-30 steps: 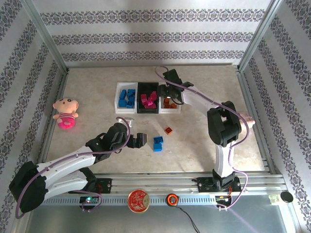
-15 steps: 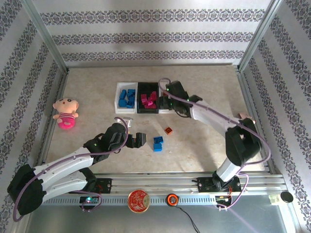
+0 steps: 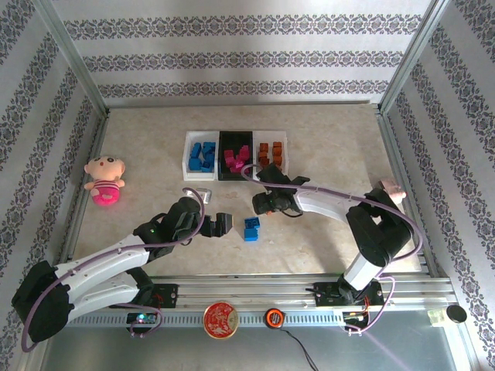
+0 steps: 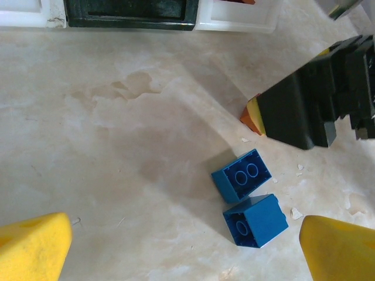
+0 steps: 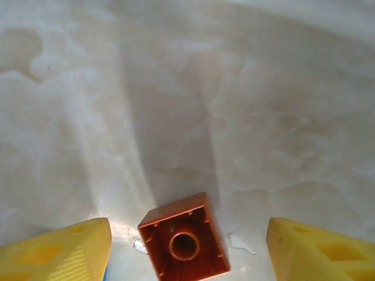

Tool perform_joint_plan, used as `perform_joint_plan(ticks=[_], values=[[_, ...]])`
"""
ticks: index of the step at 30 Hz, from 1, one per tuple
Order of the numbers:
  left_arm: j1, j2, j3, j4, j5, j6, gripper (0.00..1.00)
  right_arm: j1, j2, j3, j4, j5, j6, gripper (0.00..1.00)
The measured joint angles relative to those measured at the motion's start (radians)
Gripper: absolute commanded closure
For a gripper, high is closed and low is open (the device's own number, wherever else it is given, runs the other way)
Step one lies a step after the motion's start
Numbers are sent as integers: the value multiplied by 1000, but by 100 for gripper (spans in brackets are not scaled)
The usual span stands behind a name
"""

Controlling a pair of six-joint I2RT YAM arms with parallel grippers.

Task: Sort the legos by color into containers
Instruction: Pick up the lego from the center of the table, then place the lego in the container.

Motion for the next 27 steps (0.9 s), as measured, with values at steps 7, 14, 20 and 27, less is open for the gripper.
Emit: perform_joint_plan(ticks=[7, 14, 20, 27], values=[[0, 22, 0, 0, 1, 0, 0, 10, 66, 0, 2, -8, -16, 56], [0, 42, 6, -1, 22, 4, 0, 3, 42, -19, 19, -27, -19, 75], [0, 69, 29, -3, 36, 16, 0, -35, -107, -20, 31, -35, -19, 75], [0, 112, 48, -3, 66, 27, 0, -146, -55, 190, 58, -23, -23, 75]])
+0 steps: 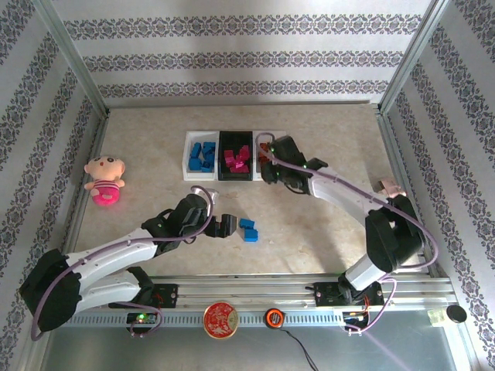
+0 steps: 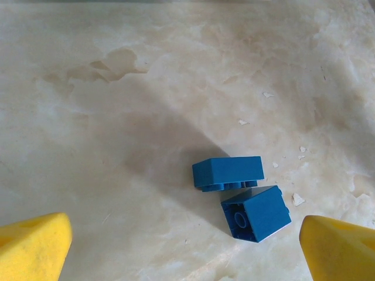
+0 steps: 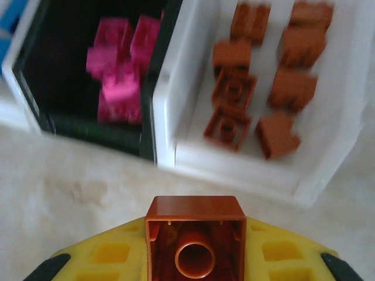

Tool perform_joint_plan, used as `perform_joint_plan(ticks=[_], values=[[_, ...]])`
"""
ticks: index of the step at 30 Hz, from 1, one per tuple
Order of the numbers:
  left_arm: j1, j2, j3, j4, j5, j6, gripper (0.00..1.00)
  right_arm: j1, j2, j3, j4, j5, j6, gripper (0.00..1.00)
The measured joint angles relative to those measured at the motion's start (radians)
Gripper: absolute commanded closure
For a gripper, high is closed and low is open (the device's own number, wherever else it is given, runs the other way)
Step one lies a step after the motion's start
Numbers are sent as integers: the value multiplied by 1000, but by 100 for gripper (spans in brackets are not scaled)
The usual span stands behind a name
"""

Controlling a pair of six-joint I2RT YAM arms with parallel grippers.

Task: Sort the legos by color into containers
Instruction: Place the lego in the container.

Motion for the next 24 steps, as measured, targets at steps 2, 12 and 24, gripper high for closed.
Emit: perform_joint_plan(ticks=[2, 12, 24], values=[[0, 18, 13, -1, 10, 1, 1, -23, 72, 78, 11, 1, -4, 74], [0, 119, 77, -3, 59, 14, 0, -81, 354, 360, -14, 19, 19, 31], [-67, 402, 266, -39, 86, 72, 9, -62, 129, 109, 40, 0, 43, 26]])
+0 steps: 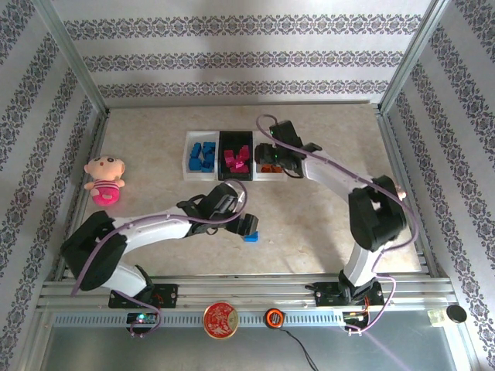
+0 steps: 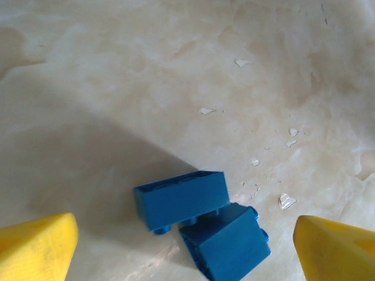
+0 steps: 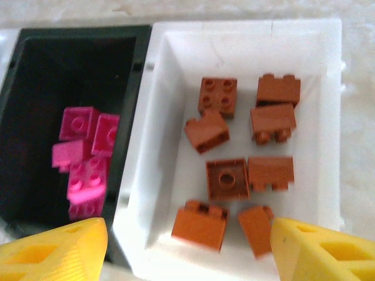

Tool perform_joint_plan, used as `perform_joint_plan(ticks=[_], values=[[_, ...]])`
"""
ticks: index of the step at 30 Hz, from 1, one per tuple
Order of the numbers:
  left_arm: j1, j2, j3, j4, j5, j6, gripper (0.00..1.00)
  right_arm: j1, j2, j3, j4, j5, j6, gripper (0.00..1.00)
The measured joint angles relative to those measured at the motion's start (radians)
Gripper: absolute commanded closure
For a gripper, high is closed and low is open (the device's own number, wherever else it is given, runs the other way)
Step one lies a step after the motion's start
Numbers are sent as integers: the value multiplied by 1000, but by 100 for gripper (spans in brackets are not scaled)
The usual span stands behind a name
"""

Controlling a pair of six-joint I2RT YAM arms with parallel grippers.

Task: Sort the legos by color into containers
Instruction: Place the lego in the container, then pick up the lego from the middle-left of the table.

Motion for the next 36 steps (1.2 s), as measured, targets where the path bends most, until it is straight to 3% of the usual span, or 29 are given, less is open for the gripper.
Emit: perform_joint_plan(ticks=[9, 17, 23, 27, 31, 36], values=[[-37, 200, 106, -27, -43, 12, 9, 64, -337, -354, 50, 1, 0, 25], [-47, 221, 120, -45, -103, 6, 32, 123, -541, -510, 50, 18, 23, 25], [-47, 212, 94, -17, -138, -6, 44, 167, -601, -574, 49, 35, 40, 25], [-48, 187, 60, 26, -136, -21, 47, 230, -602, -602, 49, 49, 51, 25], [-48, 167, 29, 66, -123, -43, 58, 298, -602, -644, 45, 57, 73, 25], [-23, 114, -27, 95, -100, -72, 62, 343, -613, -685, 43, 68, 106, 25]])
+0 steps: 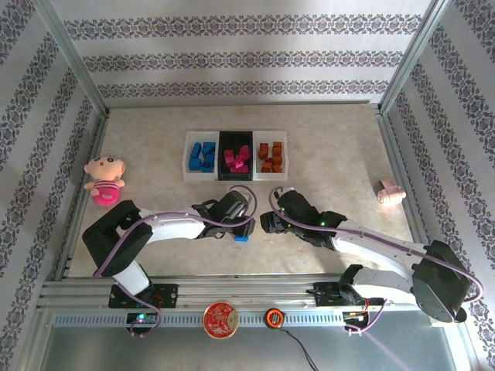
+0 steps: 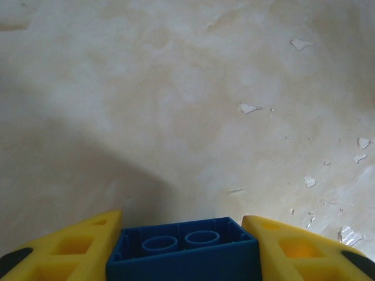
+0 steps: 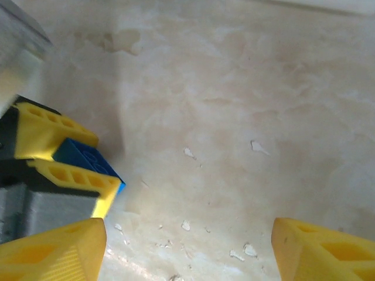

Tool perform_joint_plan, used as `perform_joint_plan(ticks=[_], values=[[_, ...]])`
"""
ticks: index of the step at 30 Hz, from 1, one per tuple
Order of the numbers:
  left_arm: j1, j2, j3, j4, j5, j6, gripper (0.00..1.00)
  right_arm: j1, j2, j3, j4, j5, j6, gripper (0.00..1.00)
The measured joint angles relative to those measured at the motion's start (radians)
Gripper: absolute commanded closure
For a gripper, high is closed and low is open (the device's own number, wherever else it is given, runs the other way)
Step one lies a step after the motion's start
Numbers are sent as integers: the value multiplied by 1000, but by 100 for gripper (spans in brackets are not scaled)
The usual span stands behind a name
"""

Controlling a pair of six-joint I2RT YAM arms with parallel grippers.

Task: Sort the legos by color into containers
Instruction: Pick up the lego from the middle-left of the table, then place the lego in the container.

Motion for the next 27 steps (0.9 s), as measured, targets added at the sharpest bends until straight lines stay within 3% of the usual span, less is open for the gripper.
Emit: perform_joint_plan(ticks=[4, 10, 16, 18, 23, 27], values=[[111, -142, -70, -1, 16, -19, 63, 26, -11, -26, 4, 5, 23, 25], [296, -304, -39, 2, -11, -20, 62, 40, 13, -31, 26, 8, 43, 25], [512, -172, 113, 34, -23, -20, 59, 53, 31, -31, 46, 8, 50, 25], [553, -83, 187, 43, -23, -20, 54, 55, 30, -31, 48, 8, 50, 25], [596, 114, 360, 39, 0, -15, 26, 60, 31, -31, 49, 6, 52, 23], [601, 131, 398, 22, 29, -15, 13, 72, 98, -15, 60, -24, 48, 22]])
